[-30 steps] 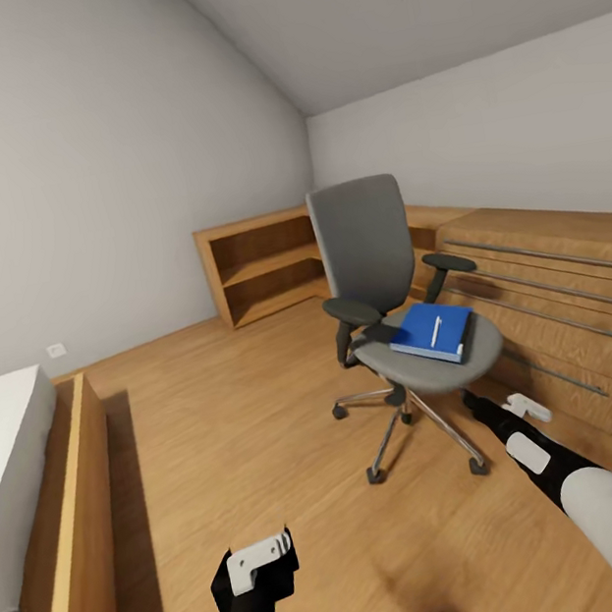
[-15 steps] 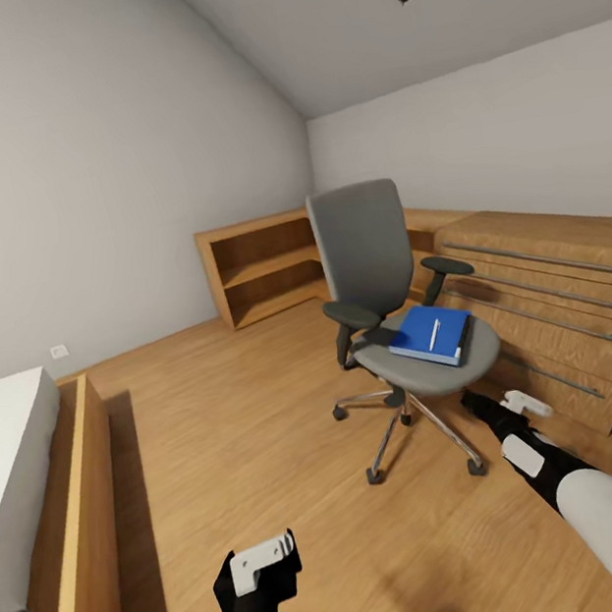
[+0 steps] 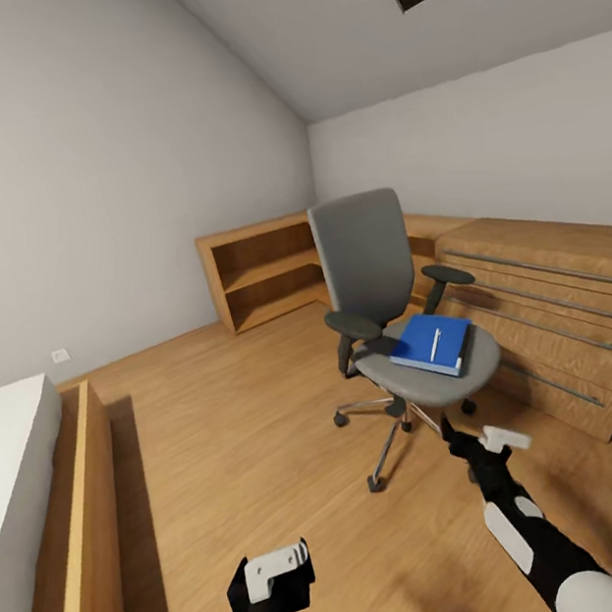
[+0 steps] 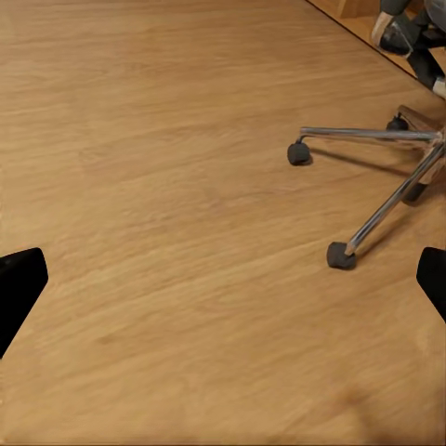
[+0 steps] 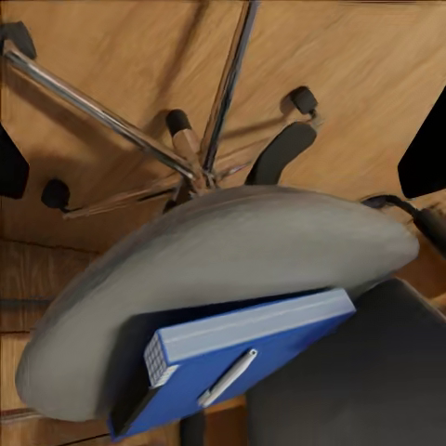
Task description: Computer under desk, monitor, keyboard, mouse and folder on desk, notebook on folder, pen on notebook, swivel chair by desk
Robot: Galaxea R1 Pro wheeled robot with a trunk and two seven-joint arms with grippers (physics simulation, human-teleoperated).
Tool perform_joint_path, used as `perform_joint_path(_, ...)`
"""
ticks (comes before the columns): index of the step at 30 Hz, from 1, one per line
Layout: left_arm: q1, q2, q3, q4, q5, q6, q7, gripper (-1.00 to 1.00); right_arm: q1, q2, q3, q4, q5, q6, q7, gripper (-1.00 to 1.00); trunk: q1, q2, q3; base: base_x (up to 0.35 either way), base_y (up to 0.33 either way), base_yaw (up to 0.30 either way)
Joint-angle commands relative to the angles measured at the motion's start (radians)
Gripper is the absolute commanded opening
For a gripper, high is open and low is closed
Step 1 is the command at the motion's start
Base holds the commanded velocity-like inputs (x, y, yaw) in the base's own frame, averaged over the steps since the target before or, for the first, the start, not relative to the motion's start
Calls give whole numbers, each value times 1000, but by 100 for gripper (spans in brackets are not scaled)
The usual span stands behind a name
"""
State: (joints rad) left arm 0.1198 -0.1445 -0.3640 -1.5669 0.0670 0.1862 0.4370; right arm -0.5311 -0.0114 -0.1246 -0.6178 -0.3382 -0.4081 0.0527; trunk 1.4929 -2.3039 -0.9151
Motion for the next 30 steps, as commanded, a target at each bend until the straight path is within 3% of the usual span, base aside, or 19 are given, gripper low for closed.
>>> perform_joint_path(1, 0, 0, -1, 2, 7, 4, 6, 100, 44, 9, 0, -60, 12, -4, -10, 100, -4, 7, 3, 0, 0, 0)
perform_joint_path(3, 0, 0, -1, 5, 6, 4, 6, 100, 115, 29, 0, -148, 55, -4, -54, 100, -12, 21, 9, 0, 0, 0)
perform_joint_path(8, 0, 1, -1, 4, 5, 4, 6, 100, 181, 55, 1, -205, 138, -5, -101, 100, -31, 56, 25, 0, 0, 0)
perform_joint_path(12, 0, 2, 0, 1, 5, 4, 6, 100, 193, 72, 0, -211, 172, -4, -111, 100, -46, 84, 37, 0, 0, 0)
perform_joint_path(17, 0, 3, 1, -1, 5, 4, 19, 100, 206, 82, 2, -198, 181, 3, -143, 100, -65, 119, 53, 0, 0, 0)
perform_joint_path(20, 0, 3, 2, -3, 3, 4, 58, 100, 249, 98, 12, -189, 191, 5, -189, 100, -77, 140, 62, 0, 0, 0)
perform_joint_path(24, 0, 3, 1, -3, -16, 4, 108, 100, 319, 136, 33, -187, 242, -4, -258, 100, -92, 168, 75, 0, 0, 0)
perform_joint_path(30, 0, 2, 1, -2, -35, 5, 125, 100, 359, 149, 39, -173, 308, -21, -299, 100, -115, 210, 93, 0, 0, 0)
